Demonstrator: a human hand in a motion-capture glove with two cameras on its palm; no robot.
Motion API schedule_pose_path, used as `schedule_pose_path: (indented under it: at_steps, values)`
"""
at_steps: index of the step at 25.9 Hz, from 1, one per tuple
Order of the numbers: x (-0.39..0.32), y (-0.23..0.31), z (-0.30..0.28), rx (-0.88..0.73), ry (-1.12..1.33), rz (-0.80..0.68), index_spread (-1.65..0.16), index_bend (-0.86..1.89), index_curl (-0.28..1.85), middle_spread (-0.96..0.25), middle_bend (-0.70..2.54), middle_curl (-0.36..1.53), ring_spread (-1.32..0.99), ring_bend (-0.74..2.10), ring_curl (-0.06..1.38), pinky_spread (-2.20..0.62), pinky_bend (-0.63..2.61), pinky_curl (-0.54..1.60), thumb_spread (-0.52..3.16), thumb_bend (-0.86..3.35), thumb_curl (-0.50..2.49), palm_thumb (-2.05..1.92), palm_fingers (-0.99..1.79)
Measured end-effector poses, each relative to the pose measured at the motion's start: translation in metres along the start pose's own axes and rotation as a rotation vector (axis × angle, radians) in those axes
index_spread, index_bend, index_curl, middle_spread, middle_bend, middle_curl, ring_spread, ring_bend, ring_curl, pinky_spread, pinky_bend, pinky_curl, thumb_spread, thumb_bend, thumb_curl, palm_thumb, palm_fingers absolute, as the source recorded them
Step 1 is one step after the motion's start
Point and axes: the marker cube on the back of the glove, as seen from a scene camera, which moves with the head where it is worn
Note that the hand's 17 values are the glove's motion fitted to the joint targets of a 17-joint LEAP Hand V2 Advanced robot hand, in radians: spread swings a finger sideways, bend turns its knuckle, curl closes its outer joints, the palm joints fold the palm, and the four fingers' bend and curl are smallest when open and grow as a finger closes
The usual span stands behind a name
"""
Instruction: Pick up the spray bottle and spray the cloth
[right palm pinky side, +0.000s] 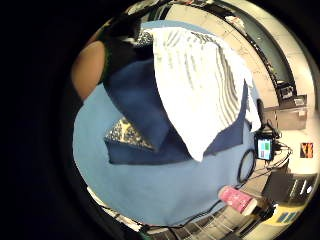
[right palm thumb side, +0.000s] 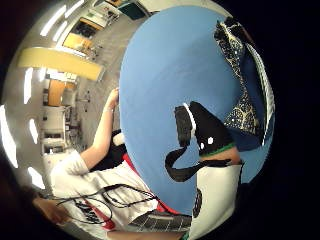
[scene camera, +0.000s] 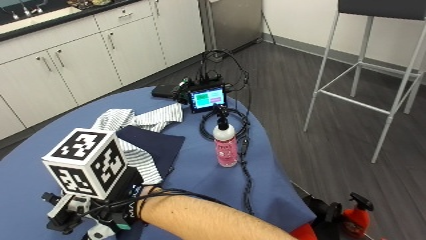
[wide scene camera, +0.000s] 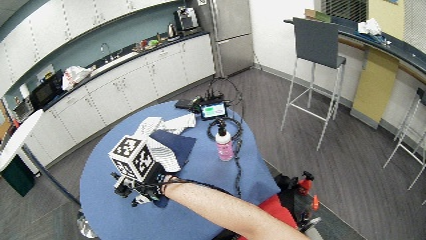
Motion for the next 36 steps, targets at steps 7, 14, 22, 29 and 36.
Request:
schedule_pose_path:
  at_steps: [7, 14, 22, 29, 36]
  values:
    - [0.006, 0.003, 0.001, -0.017, 0.004, 0.014, -0.29, -0.05, -0.02, -0.02, 0.53, 0.2, 0.03, 0.47, 0.17, 0.15, 0.57, 0.22, 0.75, 0.35, 0.15, 0.56, 0.32]
    - [0.014, 0.008, -0.004, -0.033, 0.03, 0.021, -0.34, 0.01, -0.01, -0.03, 0.58, 0.26, 0.04, 0.52, 0.22, 0.17, 0.62, 0.27, 0.96, 0.32, 0.2, 0.6, 0.26]
    - [0.062, 0.101, -0.015, 0.039, 0.011, 0.09, -0.36, 0.13, 0.06, -0.03, 0.53, 0.27, 0.04, 0.51, 0.23, 0.19, 0.6, 0.29, 1.08, 0.27, 0.23, 0.62, 0.29]
    - [0.101, 0.219, -0.028, 0.298, -0.068, 0.249, -0.36, 0.16, 0.11, -0.03, 0.48, 0.28, 0.04, 0.47, 0.23, 0.19, 0.57, 0.29, 1.12, 0.22, 0.25, 0.62, 0.32]
    - [0.154, 0.301, -0.022, 0.561, -0.273, 0.536, -0.36, 0.15, 0.15, -0.03, 0.46, 0.3, 0.05, 0.43, 0.24, 0.19, 0.53, 0.29, 1.13, 0.17, 0.27, 0.64, 0.37]
